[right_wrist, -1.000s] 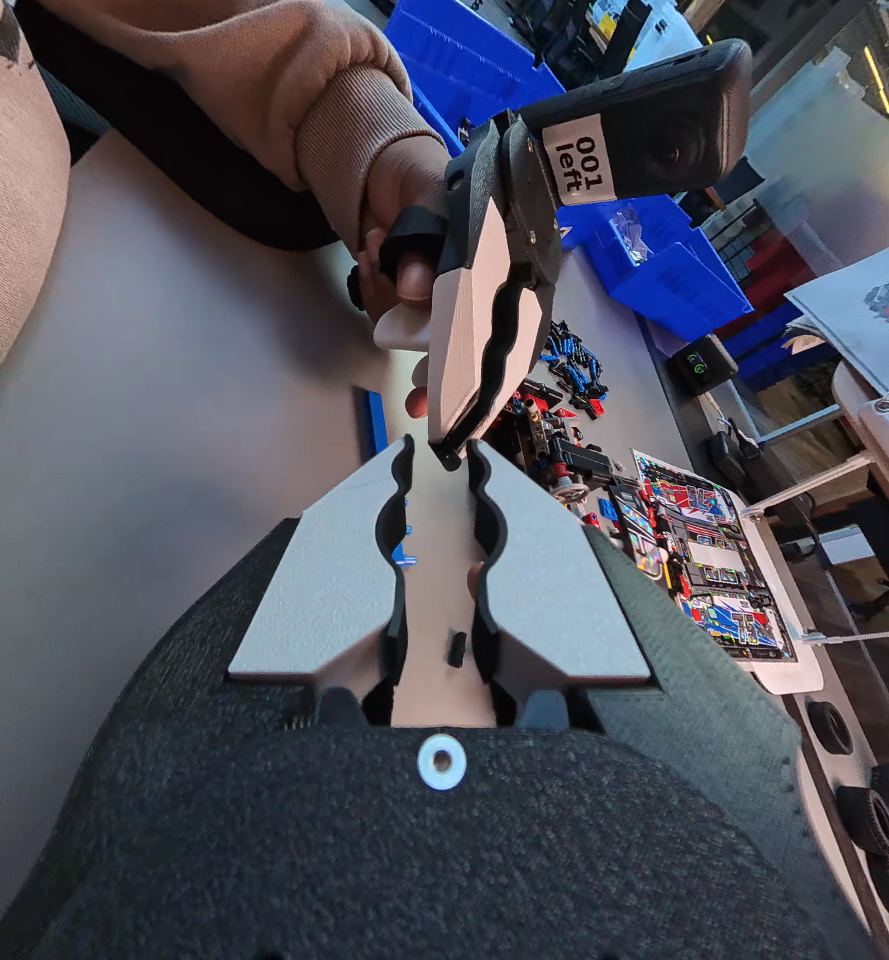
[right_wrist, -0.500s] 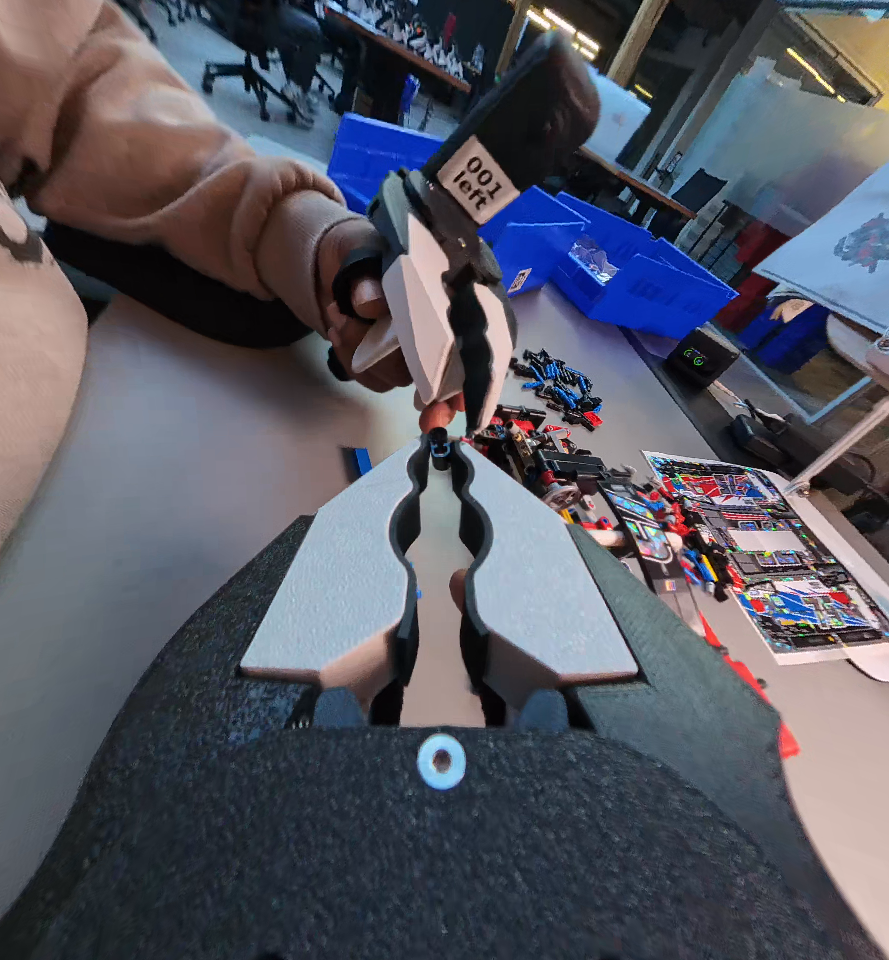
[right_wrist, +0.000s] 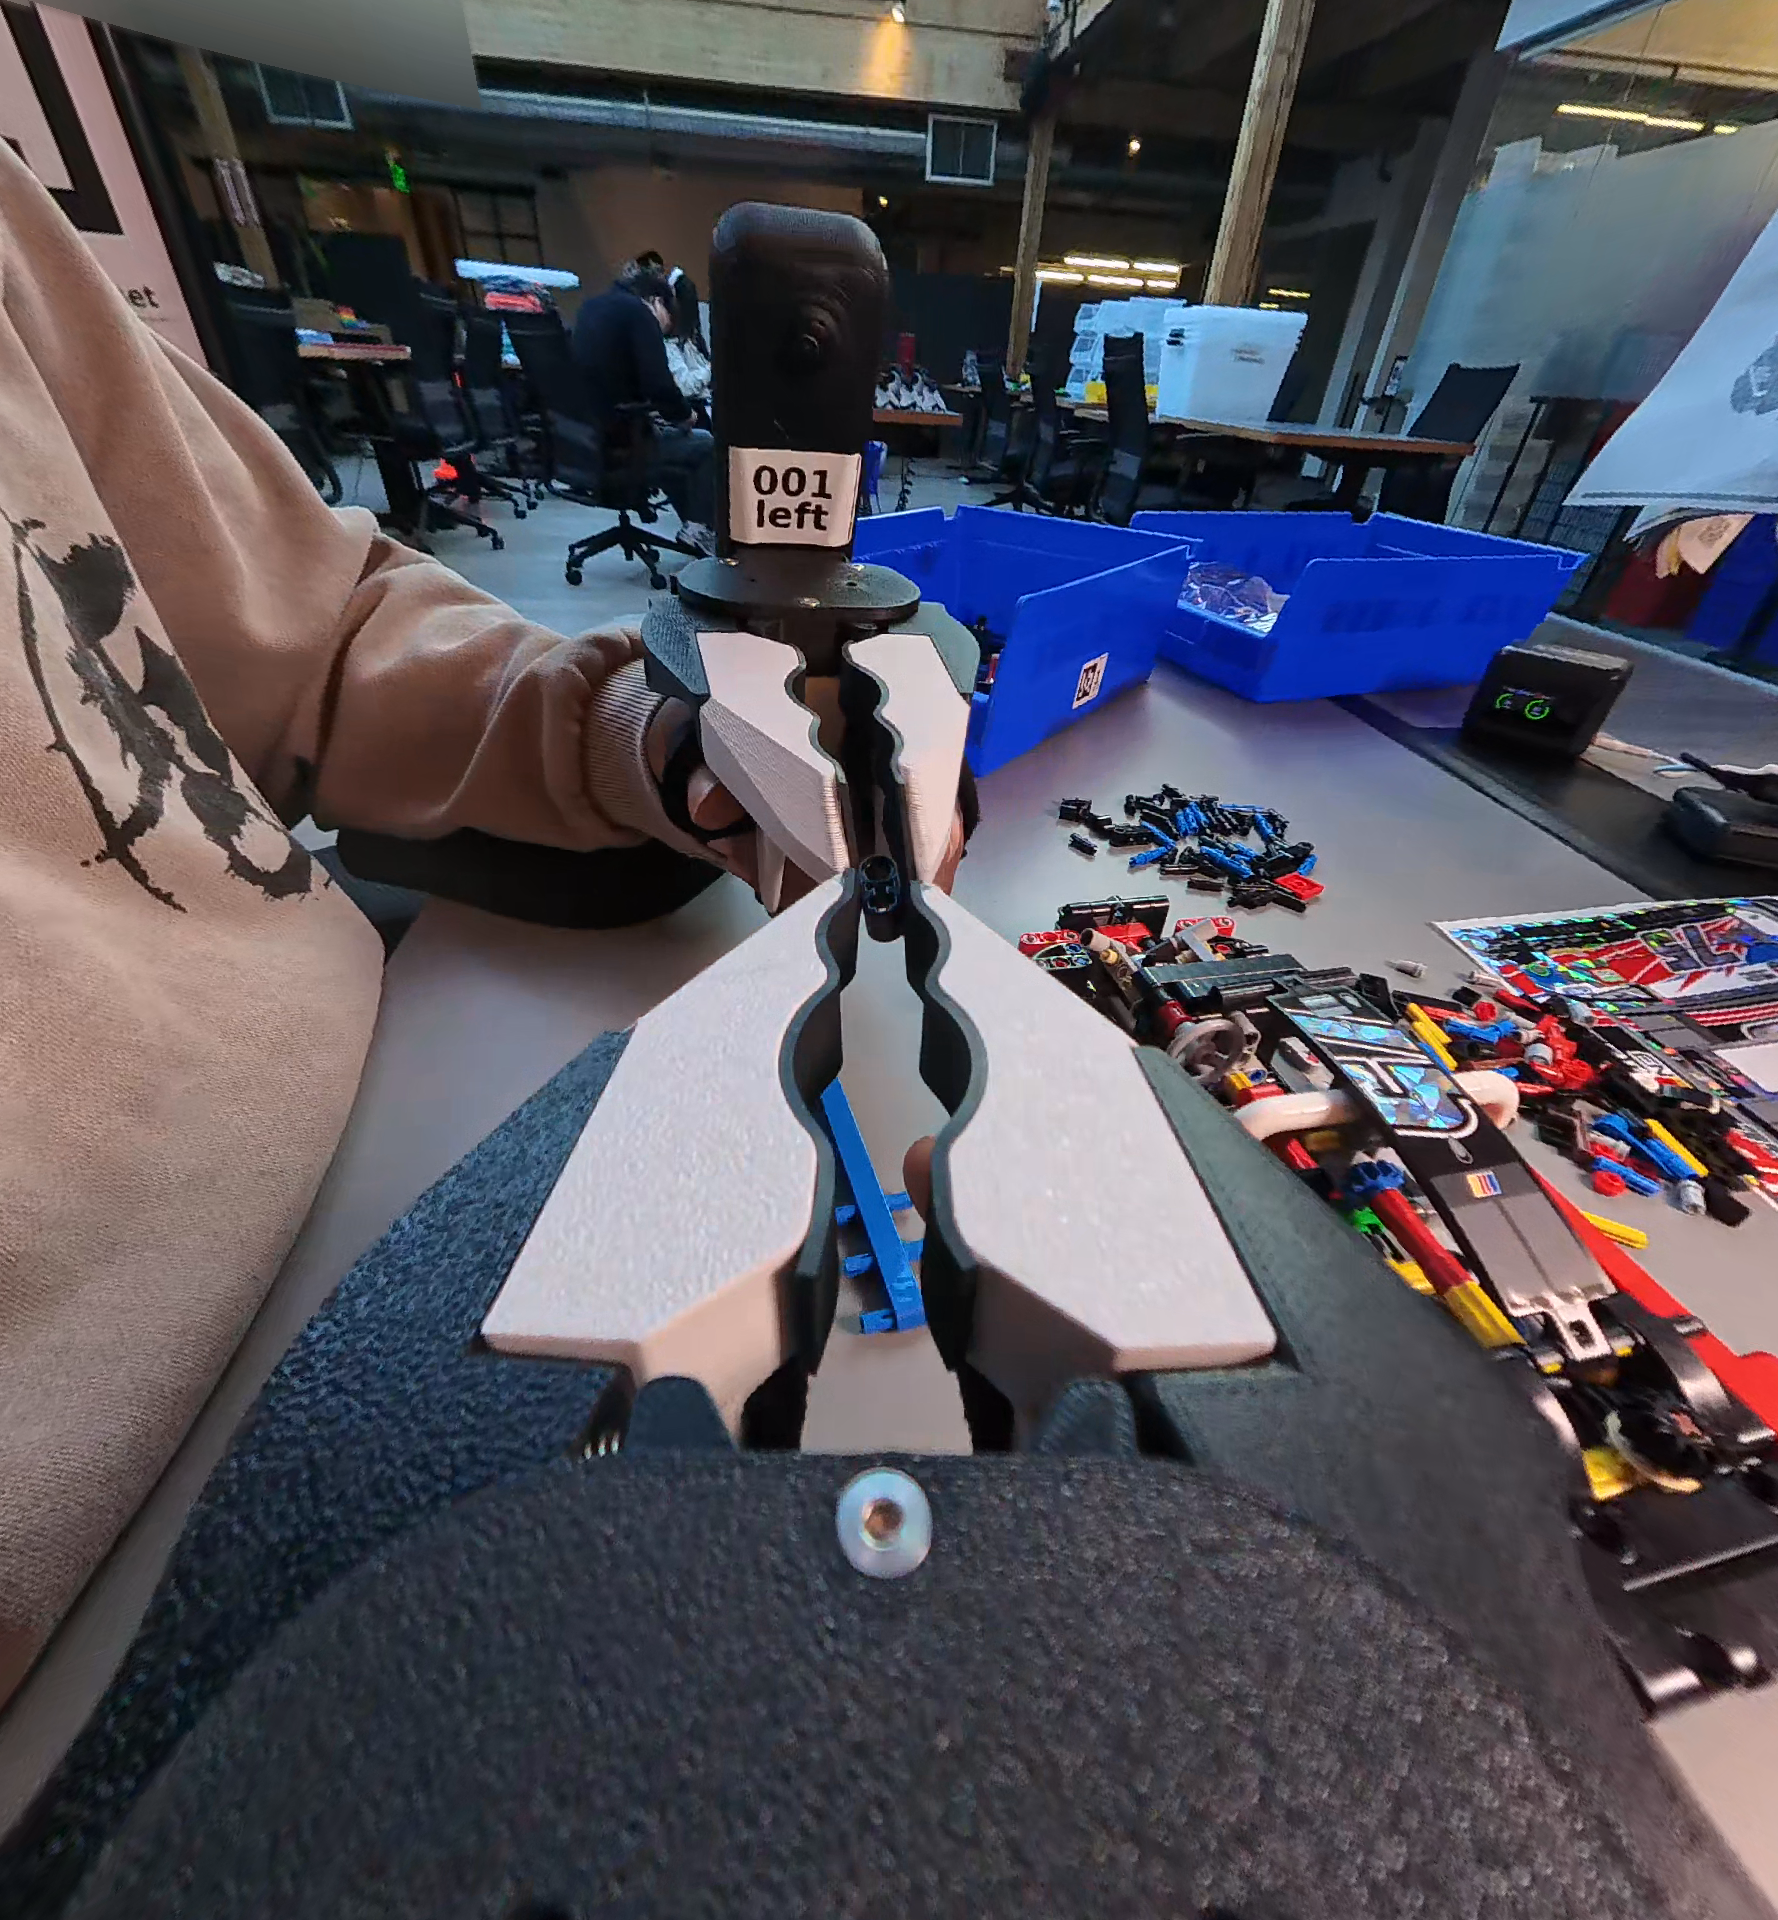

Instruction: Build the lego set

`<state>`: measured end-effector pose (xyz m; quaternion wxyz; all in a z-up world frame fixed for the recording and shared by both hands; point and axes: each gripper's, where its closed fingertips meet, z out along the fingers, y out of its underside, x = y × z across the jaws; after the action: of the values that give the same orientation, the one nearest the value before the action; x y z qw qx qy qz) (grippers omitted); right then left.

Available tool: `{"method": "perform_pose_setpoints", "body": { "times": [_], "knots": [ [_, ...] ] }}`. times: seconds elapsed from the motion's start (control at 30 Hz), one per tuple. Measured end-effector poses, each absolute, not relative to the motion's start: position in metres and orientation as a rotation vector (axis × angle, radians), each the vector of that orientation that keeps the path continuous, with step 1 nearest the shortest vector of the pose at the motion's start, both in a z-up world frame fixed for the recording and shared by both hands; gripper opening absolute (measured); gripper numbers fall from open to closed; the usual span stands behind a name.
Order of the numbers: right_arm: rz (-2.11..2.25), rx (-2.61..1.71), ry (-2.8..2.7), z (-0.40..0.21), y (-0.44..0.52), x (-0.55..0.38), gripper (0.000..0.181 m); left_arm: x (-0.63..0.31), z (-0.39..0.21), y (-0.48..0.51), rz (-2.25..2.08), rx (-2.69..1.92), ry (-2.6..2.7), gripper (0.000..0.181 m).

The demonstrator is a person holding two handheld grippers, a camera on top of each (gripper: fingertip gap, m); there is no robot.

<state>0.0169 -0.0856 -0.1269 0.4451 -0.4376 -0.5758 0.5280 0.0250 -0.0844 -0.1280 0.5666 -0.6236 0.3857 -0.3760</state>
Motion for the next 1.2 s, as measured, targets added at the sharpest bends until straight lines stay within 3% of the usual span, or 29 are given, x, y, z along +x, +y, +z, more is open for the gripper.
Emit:
{"method": "perform_pose_setpoints", "body": {
  "times": [0.7,0.9,1.2],
  "knots": [
    [1.276,-0.985,-1.517,-0.130,-0.100,0.020,0.005,0.030,-0.132,-0.098,-0.888,-1.428,1.011,0.004],
    [1.168,-1.005,-1.593,-0.137,-0.089,0.028,0.012,0.025,-0.138,-0.094,-0.824,-1.458,1.029,0.004],
    [0.666,-1.621,-1.872,-0.220,-0.028,0.082,0.016,0.007,-0.201,-0.070,-0.515,-1.751,1.143,0.004]
  ]
}}
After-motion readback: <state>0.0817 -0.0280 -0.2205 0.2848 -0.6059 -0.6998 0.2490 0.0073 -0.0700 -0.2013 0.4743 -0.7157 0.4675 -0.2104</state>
